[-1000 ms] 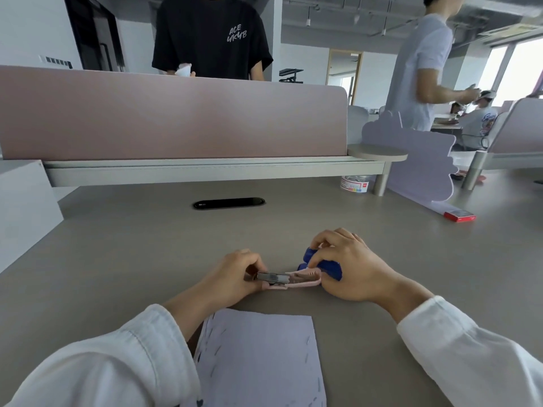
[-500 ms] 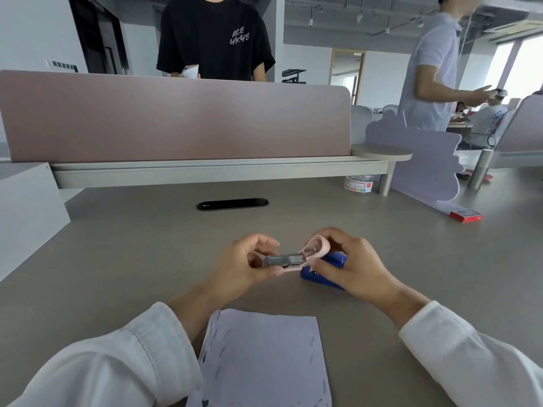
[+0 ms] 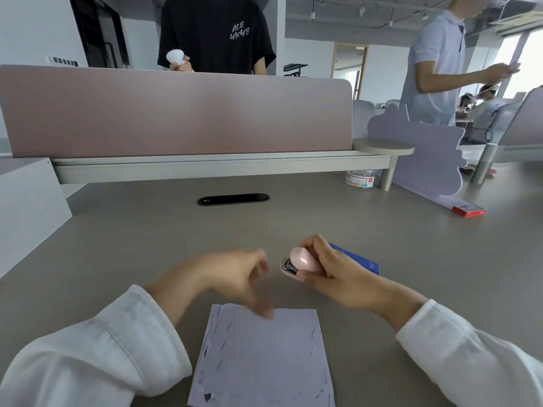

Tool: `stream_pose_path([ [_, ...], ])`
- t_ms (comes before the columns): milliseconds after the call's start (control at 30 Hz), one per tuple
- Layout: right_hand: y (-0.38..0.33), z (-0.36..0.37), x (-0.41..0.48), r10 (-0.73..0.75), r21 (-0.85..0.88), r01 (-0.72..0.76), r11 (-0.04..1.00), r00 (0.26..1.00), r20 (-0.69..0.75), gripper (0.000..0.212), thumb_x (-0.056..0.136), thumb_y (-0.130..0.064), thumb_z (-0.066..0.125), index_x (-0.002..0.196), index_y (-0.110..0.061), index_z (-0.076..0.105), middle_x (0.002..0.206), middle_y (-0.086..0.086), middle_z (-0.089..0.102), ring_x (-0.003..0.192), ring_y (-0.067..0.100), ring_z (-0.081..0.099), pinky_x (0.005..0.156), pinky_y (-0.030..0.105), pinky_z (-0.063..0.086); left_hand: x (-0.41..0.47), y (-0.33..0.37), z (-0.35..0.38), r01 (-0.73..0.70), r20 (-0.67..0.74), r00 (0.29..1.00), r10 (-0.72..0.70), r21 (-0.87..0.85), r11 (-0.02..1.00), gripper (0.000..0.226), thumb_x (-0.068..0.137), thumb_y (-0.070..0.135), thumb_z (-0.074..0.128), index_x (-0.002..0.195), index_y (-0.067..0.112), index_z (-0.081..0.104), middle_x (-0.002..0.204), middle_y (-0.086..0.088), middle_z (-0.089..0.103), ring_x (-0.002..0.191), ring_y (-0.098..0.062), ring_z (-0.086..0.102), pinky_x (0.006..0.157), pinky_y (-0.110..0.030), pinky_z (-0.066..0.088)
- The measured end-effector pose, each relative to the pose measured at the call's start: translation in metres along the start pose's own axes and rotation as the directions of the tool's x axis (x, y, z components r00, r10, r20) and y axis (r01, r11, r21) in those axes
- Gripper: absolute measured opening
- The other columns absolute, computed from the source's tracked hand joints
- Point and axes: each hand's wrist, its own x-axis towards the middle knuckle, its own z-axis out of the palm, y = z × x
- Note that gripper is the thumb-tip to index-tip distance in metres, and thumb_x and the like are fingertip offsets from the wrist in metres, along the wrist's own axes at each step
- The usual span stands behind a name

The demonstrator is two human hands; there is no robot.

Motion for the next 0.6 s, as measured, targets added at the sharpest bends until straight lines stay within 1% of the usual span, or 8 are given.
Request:
stream_pose_path([
  [67,0.001,0.0,0.0,0.041,0.011,-0.042,0.999,0.998,0.04,0.041,0.09,-0.028,0.054,0.126,-0.026,0.035,0.111,-0.007,0.053,0.094,0.011,0.054,0.082,0.02,0.045,-0.004,0.005,0.006,0.055,0.113,0.989,-0.095,0.315,0.947,0.074,0.06,0.051,0.077,0.118,0.021,0.043,0.115,0.004,0.048,0.103,-0.019,0.053,0.086,-0.032,0.047],
  [133,0.0,0.001,-0.001,0.046,0.032,-0.047,0.998,0.998,0.05,0.034,0.091,-0.032,0.051,0.123,-0.028,0.042,0.107,-0.011,0.052,0.097,0.009,0.054,0.084,0.019,0.045,-0.004,0.012,0.012,0.068,0.139,0.982,-0.124,0.352,0.934,0.067,0.061,0.048,0.077,0.112,0.017,0.048,0.108,0.001,0.053,0.087,-0.019,0.053,0.066,-0.028,0.045],
  [200,-0.001,0.003,-0.004,0.032,0.051,-0.034,0.998,0.999,0.038,0.022,0.092,-0.044,0.041,0.099,-0.026,0.053,0.084,-0.012,0.05,0.077,0.002,0.051,0.07,0.014,0.042,-0.002,0.012,0.013,0.049,0.136,0.986,-0.099,0.328,0.943,0.053,0.065,0.041,0.077,0.104,0.013,0.055,0.096,-0.001,0.059,0.071,-0.018,0.049,0.051,-0.025,0.036],
  [233,-0.001,0.004,-0.003,0.019,0.045,-0.02,0.999,1.0,0.019,0.033,0.089,-0.051,0.034,0.084,-0.023,0.051,0.074,-0.01,0.046,0.066,0.003,0.045,0.065,0.016,0.039,-0.001,0.009,0.009,0.018,0.114,0.992,-0.059,0.329,0.944,0.043,0.067,0.038,0.076,0.095,0.011,0.058,0.084,-0.001,0.059,0.066,-0.019,0.048,0.05,-0.025,0.034],
  [300,0.002,0.005,-0.001,-0.003,0.068,0.005,0.998,1.0,-0.025,0.052,0.086,-0.057,0.026,0.075,-0.011,0.046,0.069,-0.006,0.039,0.06,0.006,0.036,0.063,0.023,0.034,-0.002,-0.004,-0.003,-0.043,0.028,0.999,0.036,0.315,0.948,0.025,0.075,0.033,0.069,0.079,0.011,0.06,0.066,0.003,0.051,0.065,-0.019,0.048,0.056,-0.029,0.037],
  [400,0.009,0.005,0.006,-0.047,0.228,0.06,0.972,0.997,-0.059,0.054,0.089,-0.055,0.032,0.08,-0.006,0.052,0.07,-0.004,0.042,0.064,0.009,0.039,0.064,0.026,0.034,-0.011,-0.024,-0.028,-0.077,-0.131,0.986,0.106,0.209,0.975,0.023,0.086,0.031,0.055,0.067,0.019,0.053,0.063,0.007,0.049,0.065,-0.015,0.048,0.064,-0.034,0.041],
  [500,0.012,0.005,0.007,0.047,0.382,-0.015,0.924,0.996,-0.075,0.048,0.082,-0.055,0.041,0.1,-0.016,0.061,0.075,-0.015,0.057,0.072,0.005,0.051,0.068,0.024,0.041,-0.023,-0.03,-0.042,-0.106,-0.248,0.96,0.129,0.103,0.989,0.025,0.089,0.03,0.052,0.064,0.027,0.052,0.06,0.009,0.049,0.057,-0.01,0.042,0.061,-0.028,0.035],
  [600,0.013,0.007,0.006,0.04,0.466,-0.02,0.885,0.999,-0.033,0.043,0.082,-0.049,0.043,0.109,-0.021,0.062,0.076,-0.026,0.062,0.077,-0.002,0.054,0.07,0.021,0.044,-0.023,-0.034,-0.044,-0.112,-0.349,0.929,0.119,0.039,0.993,0.02,0.087,0.032,0.054,0.069,0.027,0.06,0.068,0.004,0.061,0.063,-0.014,0.052,0.064,-0.032,0.042],
])
